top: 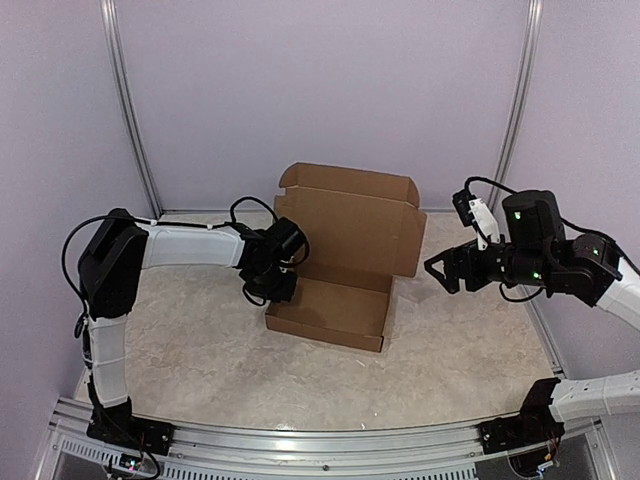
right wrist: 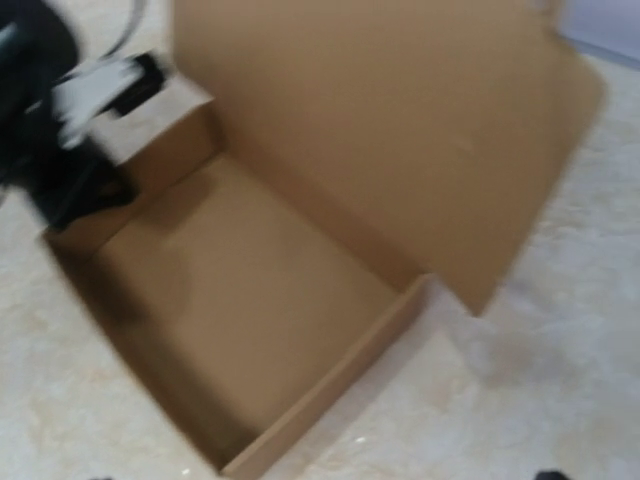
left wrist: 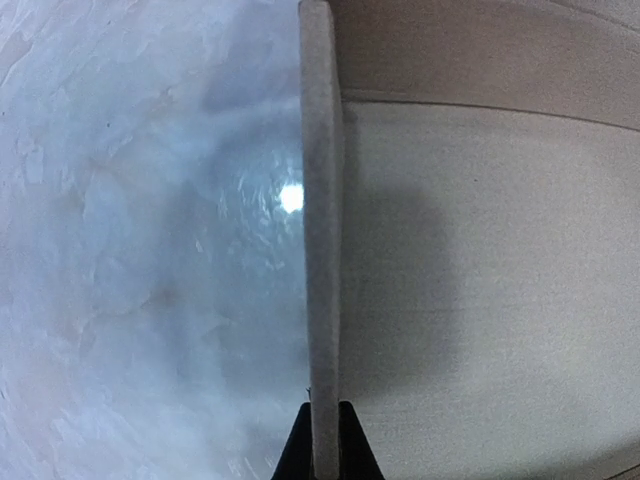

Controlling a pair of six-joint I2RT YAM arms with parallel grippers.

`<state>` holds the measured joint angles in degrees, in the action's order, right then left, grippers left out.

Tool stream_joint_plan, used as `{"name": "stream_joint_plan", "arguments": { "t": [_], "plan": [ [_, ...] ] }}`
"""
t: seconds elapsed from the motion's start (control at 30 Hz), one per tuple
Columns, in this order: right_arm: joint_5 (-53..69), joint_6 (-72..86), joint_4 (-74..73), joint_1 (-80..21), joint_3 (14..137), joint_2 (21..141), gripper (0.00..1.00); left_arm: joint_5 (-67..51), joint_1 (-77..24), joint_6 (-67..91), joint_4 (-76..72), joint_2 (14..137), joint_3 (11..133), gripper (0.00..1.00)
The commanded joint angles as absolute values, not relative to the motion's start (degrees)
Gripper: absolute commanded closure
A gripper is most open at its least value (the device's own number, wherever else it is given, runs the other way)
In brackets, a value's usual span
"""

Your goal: Fold the paper box

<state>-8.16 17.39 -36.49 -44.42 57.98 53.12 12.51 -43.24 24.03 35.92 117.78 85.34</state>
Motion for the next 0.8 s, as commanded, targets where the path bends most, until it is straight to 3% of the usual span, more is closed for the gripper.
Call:
{"name": "stream_joint_plan", "arguments": {
  "t": [0.0,0.77],
  "plan": [
    [-10.85,15.8,-34.54,-42.65,59.71,55.46,0.1,16.61,-45.69,33.14,38.64,113.58,79.63,1.0],
    [17.1,7.18,-23.42,-25.53,65.44,74.68,0.13,19.85,-52.11,47.36,36.62,103.08,65.52,0.97]
  ]
}}
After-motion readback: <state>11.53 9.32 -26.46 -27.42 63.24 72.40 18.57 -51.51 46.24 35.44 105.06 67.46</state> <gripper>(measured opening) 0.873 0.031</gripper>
